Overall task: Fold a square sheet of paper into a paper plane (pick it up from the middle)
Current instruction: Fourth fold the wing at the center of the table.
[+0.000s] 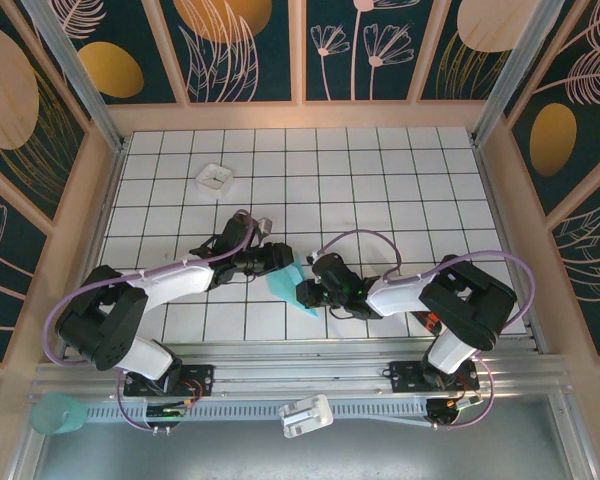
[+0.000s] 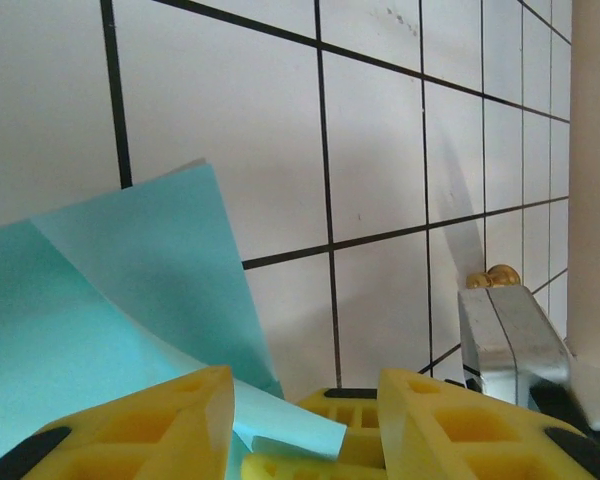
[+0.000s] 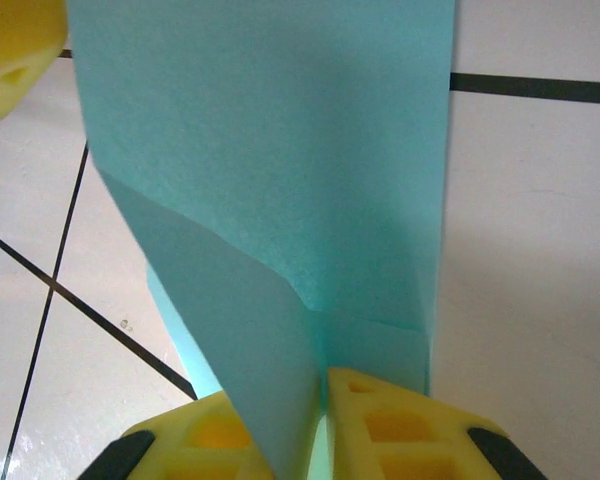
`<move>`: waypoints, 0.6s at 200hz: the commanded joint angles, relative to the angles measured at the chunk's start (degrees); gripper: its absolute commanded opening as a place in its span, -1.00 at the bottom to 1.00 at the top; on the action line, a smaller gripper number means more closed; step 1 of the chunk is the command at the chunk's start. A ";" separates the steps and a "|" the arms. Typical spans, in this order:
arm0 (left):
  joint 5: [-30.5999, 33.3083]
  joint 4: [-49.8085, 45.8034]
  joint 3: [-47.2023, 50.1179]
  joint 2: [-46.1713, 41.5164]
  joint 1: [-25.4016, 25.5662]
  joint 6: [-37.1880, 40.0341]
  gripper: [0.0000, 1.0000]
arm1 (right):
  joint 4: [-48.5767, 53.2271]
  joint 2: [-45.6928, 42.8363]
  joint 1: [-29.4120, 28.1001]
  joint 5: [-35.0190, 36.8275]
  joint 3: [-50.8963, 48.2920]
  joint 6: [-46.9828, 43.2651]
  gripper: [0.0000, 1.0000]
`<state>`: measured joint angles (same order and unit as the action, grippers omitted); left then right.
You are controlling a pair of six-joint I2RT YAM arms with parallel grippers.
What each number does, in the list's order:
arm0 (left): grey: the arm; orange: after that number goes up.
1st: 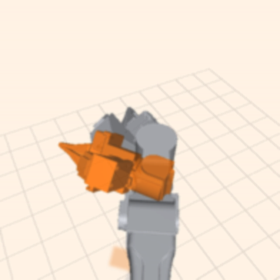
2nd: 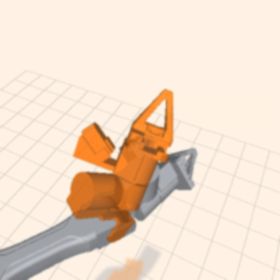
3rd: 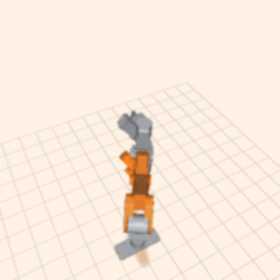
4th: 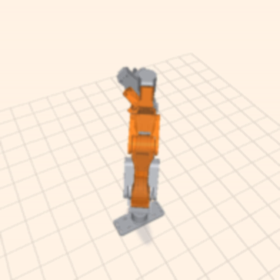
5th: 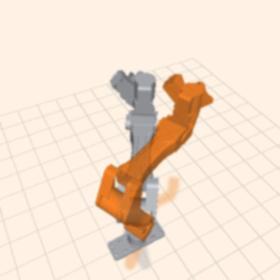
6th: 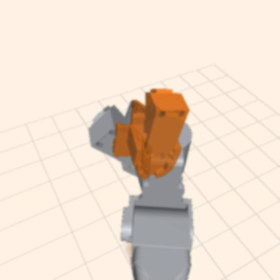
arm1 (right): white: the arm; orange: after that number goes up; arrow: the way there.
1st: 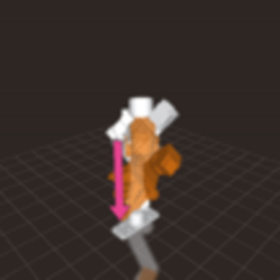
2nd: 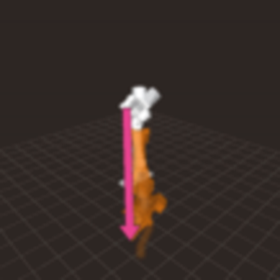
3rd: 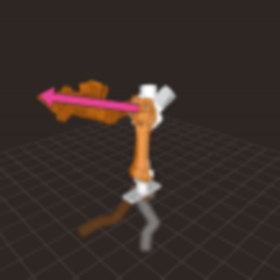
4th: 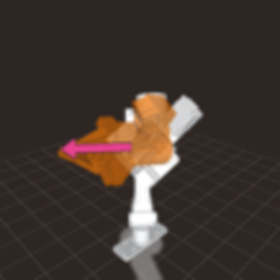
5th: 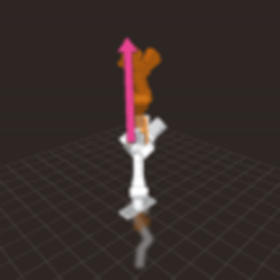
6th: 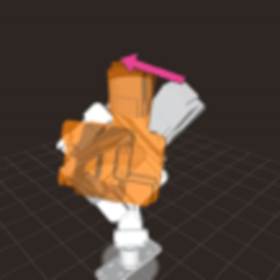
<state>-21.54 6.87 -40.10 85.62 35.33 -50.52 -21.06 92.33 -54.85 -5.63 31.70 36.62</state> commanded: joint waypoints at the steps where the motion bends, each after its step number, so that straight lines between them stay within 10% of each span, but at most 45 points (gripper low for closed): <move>1: 0.89 -1.59 -1.31 0.95 -0.44 1.60 -0.15 | 3.92 -1.25 -0.60 1.47 0.93 -1.57 -0.62; 120: -0.23 -1.69 -2.05 4.85 -0.69 3.21 -0.15 | 14.65 -1.38 -5.17 10.79 7.00 -10.70 -0.48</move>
<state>-21.39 5.74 -40.53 89.25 35.14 -48.62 -10.41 91.22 -58.76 0.69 36.97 29.15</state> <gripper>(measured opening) 0.422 0.253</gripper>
